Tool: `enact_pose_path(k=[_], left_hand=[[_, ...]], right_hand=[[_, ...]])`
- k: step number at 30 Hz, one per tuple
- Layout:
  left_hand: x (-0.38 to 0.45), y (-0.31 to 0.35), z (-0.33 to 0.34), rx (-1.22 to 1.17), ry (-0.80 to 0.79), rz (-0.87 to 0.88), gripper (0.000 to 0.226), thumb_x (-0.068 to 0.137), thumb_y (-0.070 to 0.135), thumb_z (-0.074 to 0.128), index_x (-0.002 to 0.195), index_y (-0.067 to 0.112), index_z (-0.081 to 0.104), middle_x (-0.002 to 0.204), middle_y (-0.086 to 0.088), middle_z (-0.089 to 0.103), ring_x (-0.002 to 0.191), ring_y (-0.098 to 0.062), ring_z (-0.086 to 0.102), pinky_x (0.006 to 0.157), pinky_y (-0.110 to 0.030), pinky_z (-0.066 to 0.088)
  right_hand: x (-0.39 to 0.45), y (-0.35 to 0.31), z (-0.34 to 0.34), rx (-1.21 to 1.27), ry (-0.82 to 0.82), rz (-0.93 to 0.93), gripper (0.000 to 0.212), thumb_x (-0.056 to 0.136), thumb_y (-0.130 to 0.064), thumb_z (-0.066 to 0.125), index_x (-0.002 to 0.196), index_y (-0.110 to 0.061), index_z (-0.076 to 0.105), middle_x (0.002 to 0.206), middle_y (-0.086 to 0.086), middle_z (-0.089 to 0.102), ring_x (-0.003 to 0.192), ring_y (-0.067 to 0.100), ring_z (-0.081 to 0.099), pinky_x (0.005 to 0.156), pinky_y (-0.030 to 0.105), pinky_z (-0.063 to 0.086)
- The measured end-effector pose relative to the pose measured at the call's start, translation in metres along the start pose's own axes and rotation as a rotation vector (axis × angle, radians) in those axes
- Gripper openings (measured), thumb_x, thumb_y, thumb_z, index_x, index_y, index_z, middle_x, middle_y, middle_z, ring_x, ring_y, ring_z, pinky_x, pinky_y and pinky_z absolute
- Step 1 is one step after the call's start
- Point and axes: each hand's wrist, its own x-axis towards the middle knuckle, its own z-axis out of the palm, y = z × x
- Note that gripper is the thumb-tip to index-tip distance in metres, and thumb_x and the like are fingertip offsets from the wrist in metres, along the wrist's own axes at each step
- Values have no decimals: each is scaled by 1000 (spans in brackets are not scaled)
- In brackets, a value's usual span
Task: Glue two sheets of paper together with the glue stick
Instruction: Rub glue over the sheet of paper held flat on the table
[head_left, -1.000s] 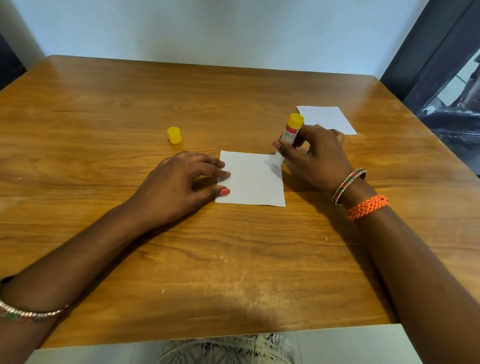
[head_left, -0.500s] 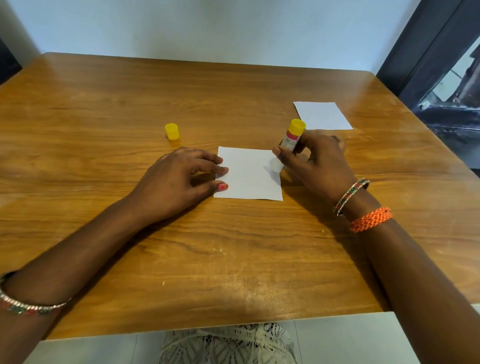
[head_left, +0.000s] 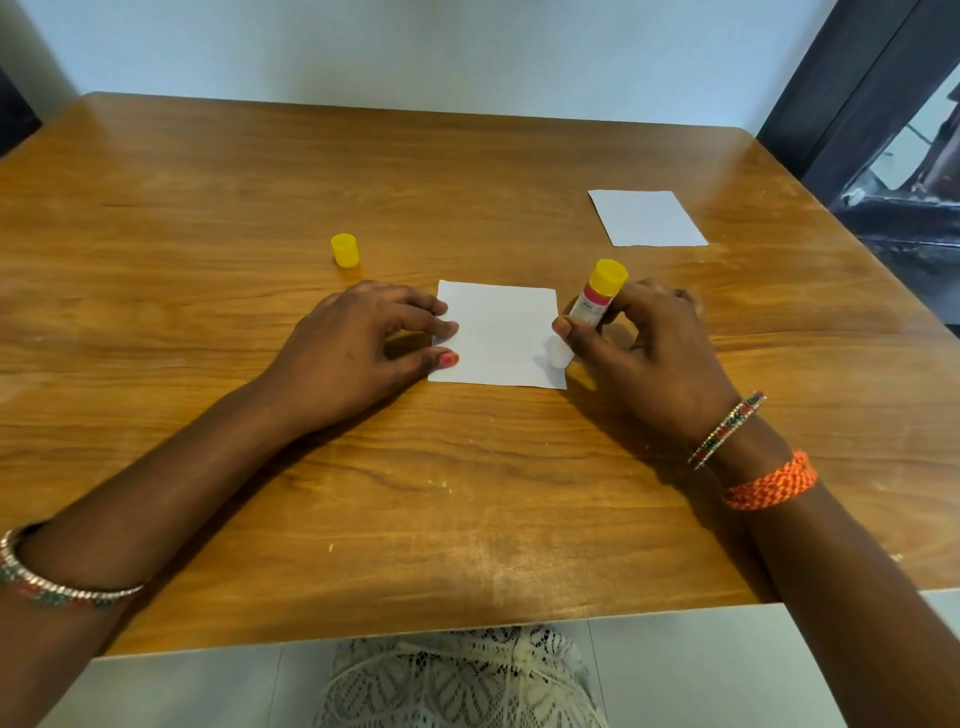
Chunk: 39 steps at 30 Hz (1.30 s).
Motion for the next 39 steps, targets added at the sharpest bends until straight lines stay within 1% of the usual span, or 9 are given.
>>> enact_pose_path(k=[5,12,15,19,22,30,32,36,39], left_hand=[[0,0,0,1,-7,-2,41,78,55,54,111,34,65,123,13,60,115,-8,49,90,-42,46],[0,3,-2,13,-12,-8,45,76,58,51,112,34,65,122,12,61,115,-9,50,89,-43,47],[-1,6,-3,40,1,-2,43,78,59,54,109,32,66,116,11,63,111,-10,51,84,-39,47],[-4,13,1,202,24,77,50,80,63,42,106,29,67,94,6,61,92,-14,53,68,-30,35],[-6,19,3,207,13,115,45,85,57,37,105,28,65,89,7,60,86,-15,54,69,-31,37],[-3,16,3,154,94,98,45,92,49,30,123,27,54,123,6,57,117,-12,45,91,-32,36],[-1,9,5,201,25,80,53,91,53,22,129,28,50,135,7,51,133,-11,32,103,-36,26],[-3,0,9,214,-59,80,58,89,52,13,132,32,46,143,12,44,140,-4,8,109,-41,3],[-2,3,7,176,-43,58,56,88,49,14,128,33,50,138,13,48,141,-7,12,108,-41,1]], right_hand=[[-9,-2,-1,21,9,-29,12,84,-44,58,86,-32,58,84,-8,58,84,-2,45,94,44,25],[-16,-1,-1,66,-52,24,24,82,-46,58,89,-24,64,82,-21,53,89,-23,39,94,41,28],[-12,-3,-4,241,13,112,25,81,-46,59,90,-23,65,87,-7,66,87,0,59,88,41,46],[2,0,-11,374,203,206,14,86,-31,61,88,-19,65,83,-5,66,75,4,59,69,14,46],[13,6,-10,379,251,235,12,86,-32,62,86,-20,66,83,-1,67,76,11,59,69,26,48],[34,11,1,289,216,237,28,84,-38,59,101,-16,65,94,-2,65,84,10,59,65,13,38],[43,10,5,230,184,193,28,84,-39,59,99,-16,65,90,-3,63,80,8,57,66,16,42],[59,7,15,110,120,117,33,81,-52,57,92,-22,64,85,-5,62,82,15,59,86,51,47],[69,7,21,66,92,77,32,82,-50,57,90,-20,65,84,-4,63,82,14,57,90,48,40]])
